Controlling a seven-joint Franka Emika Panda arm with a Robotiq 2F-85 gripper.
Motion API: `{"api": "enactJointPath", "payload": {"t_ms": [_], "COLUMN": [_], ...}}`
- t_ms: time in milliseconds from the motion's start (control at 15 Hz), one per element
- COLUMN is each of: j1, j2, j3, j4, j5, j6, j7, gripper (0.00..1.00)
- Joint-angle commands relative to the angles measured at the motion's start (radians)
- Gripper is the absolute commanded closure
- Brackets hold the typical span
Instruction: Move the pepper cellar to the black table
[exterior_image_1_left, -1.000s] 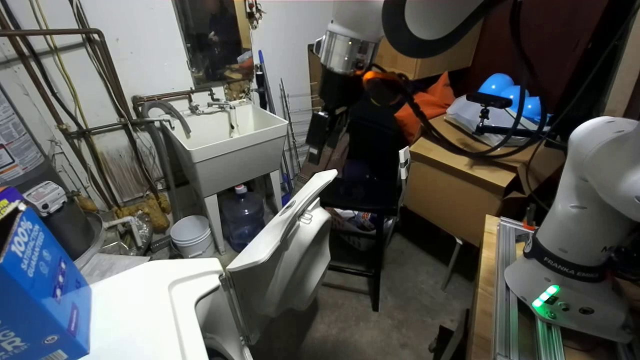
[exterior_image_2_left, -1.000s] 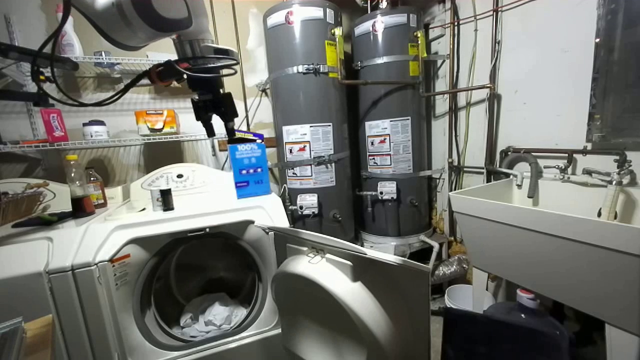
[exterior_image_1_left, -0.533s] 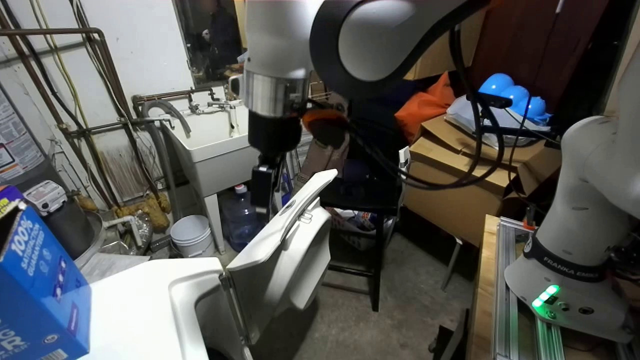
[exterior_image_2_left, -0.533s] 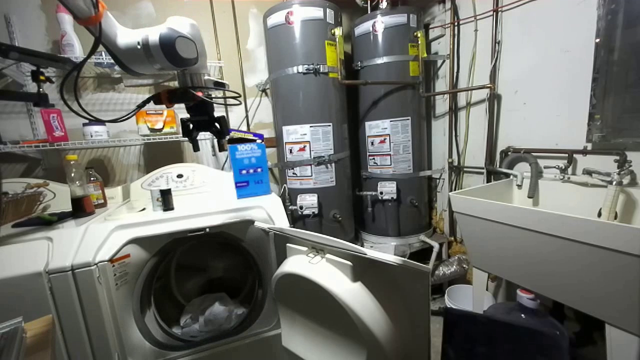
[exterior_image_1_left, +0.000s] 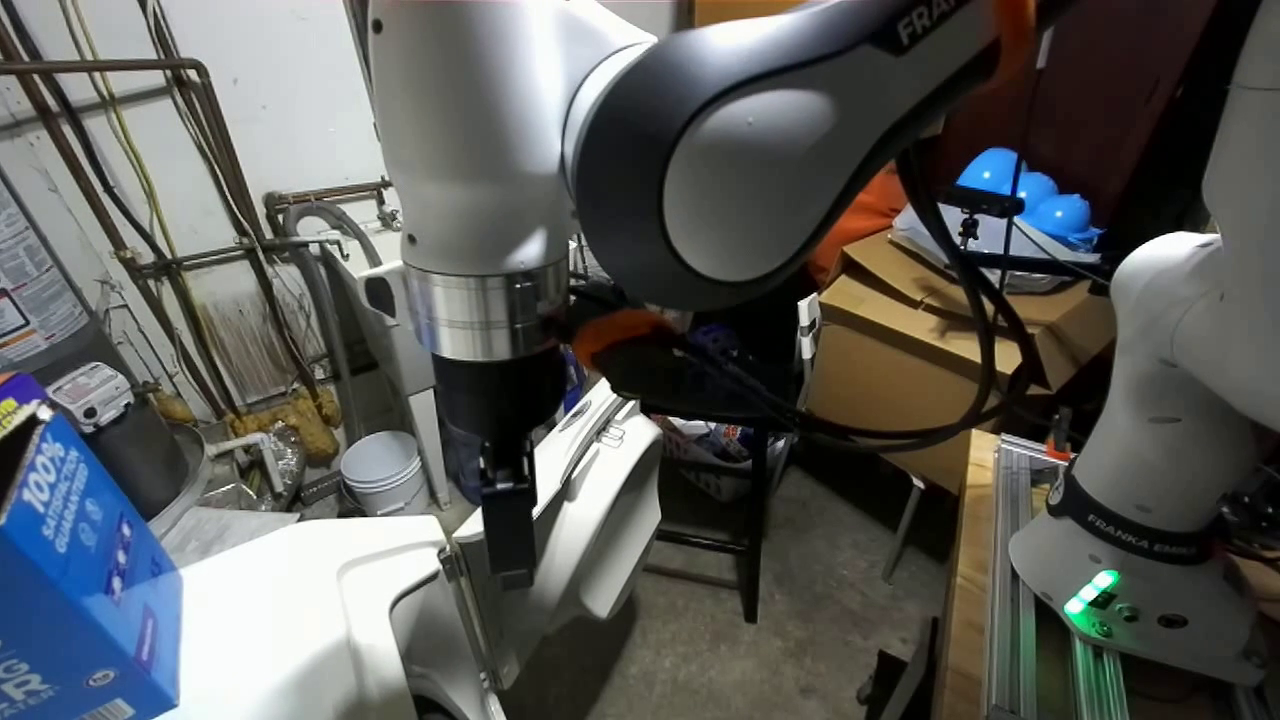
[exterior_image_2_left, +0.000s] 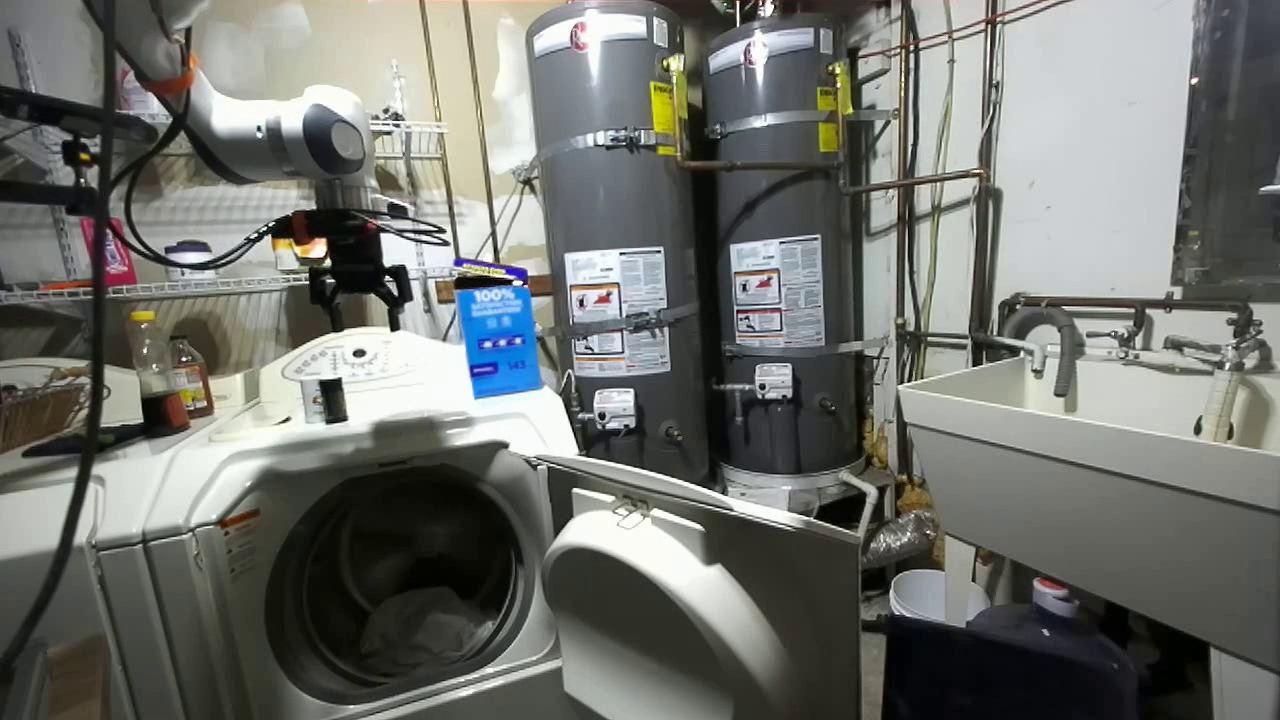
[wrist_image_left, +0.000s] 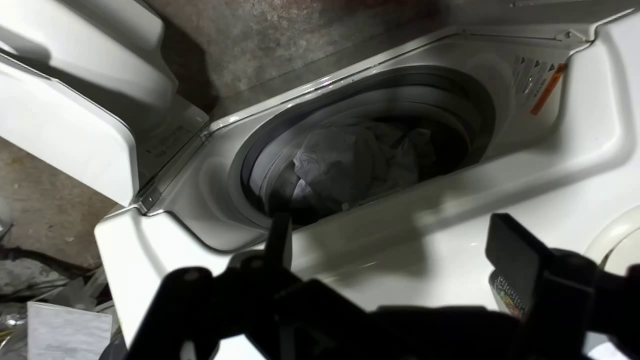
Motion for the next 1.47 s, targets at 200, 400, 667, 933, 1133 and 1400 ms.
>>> {"api": "enactJointPath", "payload": {"t_ms": [200,400,667,933,1133,1400], "j1": [0.02,0.028,0.04,0.104,0.13,0.103], "j2": [0.092,0.169,0.272,0.363,0.415,0.493], "j3": [-0.015,-0.023,-0.009,0.0,0.048,0.149], "j4": [0.073,0.139,0.236,0.343,0.373,0.4], "j5": [-0.118,-0.211,-0.252,-0.298,-0.267,-0.204], "j6": [0.047,0.051,0.101,0.207,0.319,0.445], "j7": [-0.135,-0.246,-0.415,-0.499,-0.578,-0.744], "gripper": [0.0,0.0,0.0,0.0,0.0,0.0]}}
